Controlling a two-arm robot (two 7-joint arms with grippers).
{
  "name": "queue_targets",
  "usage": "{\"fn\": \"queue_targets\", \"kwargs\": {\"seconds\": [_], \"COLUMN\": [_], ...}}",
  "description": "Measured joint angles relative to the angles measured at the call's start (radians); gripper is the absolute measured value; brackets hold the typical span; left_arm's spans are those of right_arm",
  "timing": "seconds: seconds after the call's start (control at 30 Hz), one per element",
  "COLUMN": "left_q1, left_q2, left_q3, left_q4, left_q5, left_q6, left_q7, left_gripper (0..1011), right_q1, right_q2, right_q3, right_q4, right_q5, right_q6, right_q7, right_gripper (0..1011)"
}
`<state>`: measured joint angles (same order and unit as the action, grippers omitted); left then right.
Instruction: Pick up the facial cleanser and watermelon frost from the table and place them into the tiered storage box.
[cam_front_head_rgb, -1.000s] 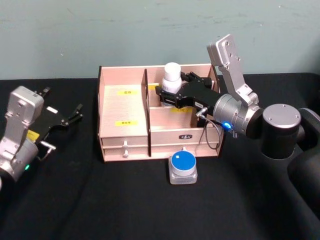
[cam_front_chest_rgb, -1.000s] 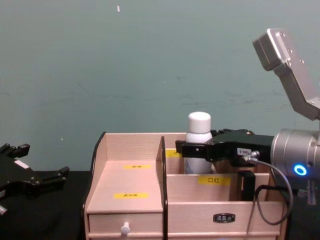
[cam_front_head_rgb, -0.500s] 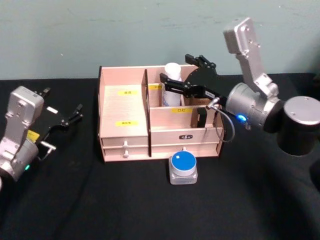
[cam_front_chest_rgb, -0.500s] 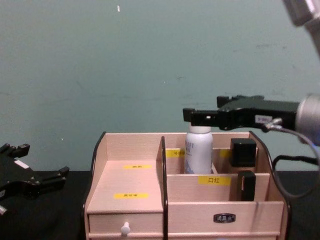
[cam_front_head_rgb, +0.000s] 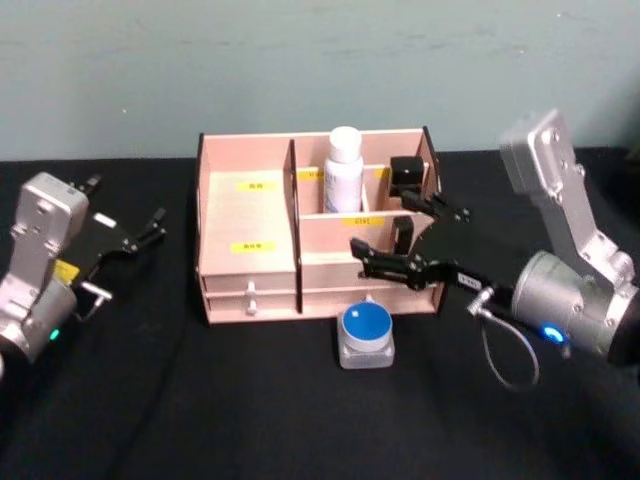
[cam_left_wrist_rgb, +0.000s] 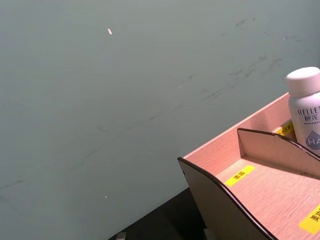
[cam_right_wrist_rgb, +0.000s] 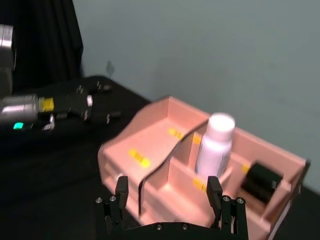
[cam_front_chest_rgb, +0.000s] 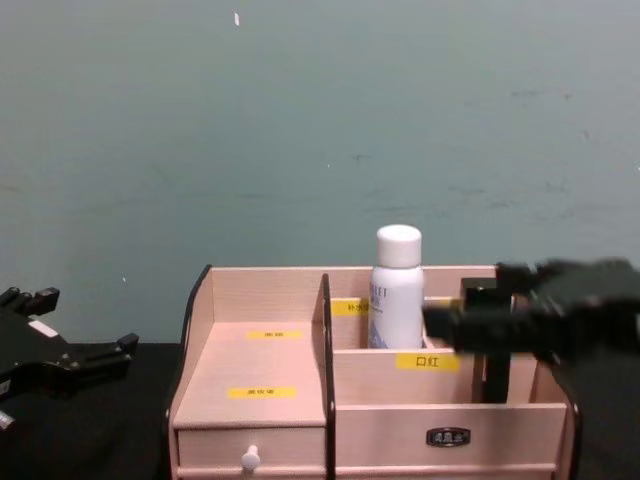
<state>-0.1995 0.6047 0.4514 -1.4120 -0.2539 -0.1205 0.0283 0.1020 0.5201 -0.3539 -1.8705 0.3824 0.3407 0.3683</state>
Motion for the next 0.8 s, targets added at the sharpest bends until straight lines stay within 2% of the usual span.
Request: {"fn": "queue_targets", "kwargs": {"seconds": [0.07, 0.2, 0.37, 0.57, 0.8], "left_q1": [0.0, 0.0, 0.0, 0.0, 0.0], "left_q2": [0.0, 0.0, 0.0, 0.0, 0.0], "left_q3": [0.0, 0.0, 0.0, 0.0, 0.0], "left_q4": [0.0, 0.0, 0.0, 0.0, 0.0], "left_q5": [0.0, 0.0, 0.0, 0.0, 0.0], "left_q6": [0.0, 0.0, 0.0, 0.0, 0.0], "left_q7": [0.0, 0.0, 0.0, 0.0, 0.0], "left_gripper": [1001, 1001, 1001, 1001, 1001], "right_q1": [-0.059, -0.121, -0.167, -0.178, -0.158], "right_q2": [0.033, 0.065, 0.084, 0.082, 0.06], "right_q3": [0.012, 0.02, 0.017, -0.007, -0.031], "right_q4": [-0.038, -0.071, -0.079, -0.052, -0.003], "right_q5": [0.011, 0.021, 0.027, 0.014, -0.021], "right_q6": [0.016, 0.036, 0.058, 0.079, 0.095], "right_q7": [-0.01, -0.019, -0.027, -0.041, -0.05], "right_gripper": [1002, 1002, 1003, 1002, 1003]}}
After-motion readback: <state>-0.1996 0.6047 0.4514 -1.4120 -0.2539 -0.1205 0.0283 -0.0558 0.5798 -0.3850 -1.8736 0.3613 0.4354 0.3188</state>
